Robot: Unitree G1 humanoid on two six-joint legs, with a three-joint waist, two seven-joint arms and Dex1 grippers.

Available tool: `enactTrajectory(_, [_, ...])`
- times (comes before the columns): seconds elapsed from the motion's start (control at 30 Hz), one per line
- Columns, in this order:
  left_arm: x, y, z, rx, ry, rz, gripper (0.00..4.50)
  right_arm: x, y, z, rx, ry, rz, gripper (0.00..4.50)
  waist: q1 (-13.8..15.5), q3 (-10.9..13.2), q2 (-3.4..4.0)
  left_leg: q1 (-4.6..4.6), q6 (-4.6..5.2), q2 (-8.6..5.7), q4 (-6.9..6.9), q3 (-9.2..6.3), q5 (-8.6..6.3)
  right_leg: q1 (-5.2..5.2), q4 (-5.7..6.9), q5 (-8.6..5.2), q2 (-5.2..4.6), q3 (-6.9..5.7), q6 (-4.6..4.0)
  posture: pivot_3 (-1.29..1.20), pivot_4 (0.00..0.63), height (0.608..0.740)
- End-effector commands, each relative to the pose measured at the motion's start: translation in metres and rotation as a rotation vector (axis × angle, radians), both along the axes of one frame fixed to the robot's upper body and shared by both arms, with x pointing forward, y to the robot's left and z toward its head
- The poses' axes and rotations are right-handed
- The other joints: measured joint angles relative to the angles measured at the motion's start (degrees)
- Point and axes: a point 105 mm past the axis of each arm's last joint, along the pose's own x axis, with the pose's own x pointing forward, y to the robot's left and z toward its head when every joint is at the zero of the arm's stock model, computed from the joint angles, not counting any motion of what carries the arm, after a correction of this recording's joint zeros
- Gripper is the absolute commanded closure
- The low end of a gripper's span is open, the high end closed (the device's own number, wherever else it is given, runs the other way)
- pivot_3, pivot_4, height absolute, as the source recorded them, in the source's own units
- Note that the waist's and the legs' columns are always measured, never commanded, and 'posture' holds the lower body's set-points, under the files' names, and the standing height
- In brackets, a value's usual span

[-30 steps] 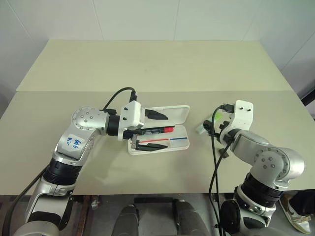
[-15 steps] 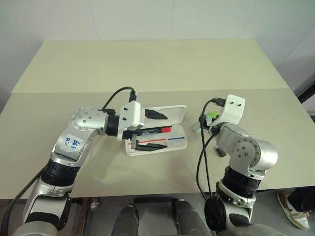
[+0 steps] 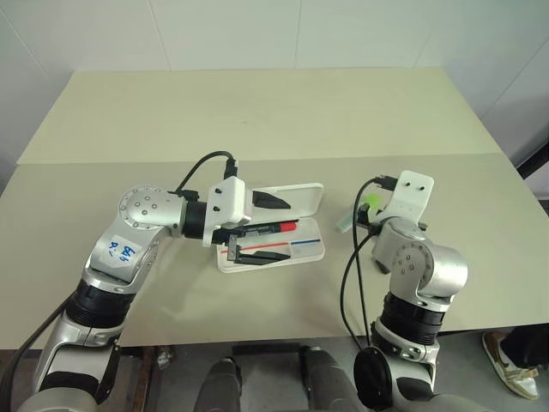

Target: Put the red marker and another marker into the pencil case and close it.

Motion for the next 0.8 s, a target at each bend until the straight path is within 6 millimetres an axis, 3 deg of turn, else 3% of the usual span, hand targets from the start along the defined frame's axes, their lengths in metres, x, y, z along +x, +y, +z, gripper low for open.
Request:
enactTrajectory(0.03, [-0.006,0.003,0.009,-0.022,-0.036,-0.001,0.02,0.004,0.040,0.005,0.146,-0.022,0.066,0.00,-0.02,0.00,0.00,0.00,0.00,0.00,0.00,0.00,0.00,0.00,0.00,0.00,0.00,0.00,0.00,0.00,0.150,0.740])
enactTrajectory(0.3, [-0.006,0.003,0.009,-0.024,-0.032,0.007,0.02,0.005,0.055,0.009,0.207,-0.015,0.137,0.00,-0.05,0.00,0.00,0.00,0.00,0.00,-0.07,0.00,0.00,0.00,-0.03,-0.01,0.00,0.00,-0.02,0.00,0.150,0.740])
enactTrajectory(0.43, [-0.006,0.002,0.007,-0.028,-0.027,0.001,0.02,0.006,0.073,0.013,0.250,-0.002,0.219,0.00,-0.09,0.00,0.00,0.03,0.01,0.01,-0.10,0.00,0.01,0.00,-0.03,-0.02,0.00,0.00,-0.03,0.00,0.150,0.740])
enactTrajectory(0.8, [-0.008,0.000,0.007,-0.031,-0.029,-0.006,0.02,0.007,0.093,0.004,0.275,0.060,0.252,0.00,-0.08,0.00,0.01,0.06,0.05,0.01,-0.28,0.00,0.03,0.00,-0.11,-0.04,0.00,-0.01,-0.06,0.00,0.150,0.740])
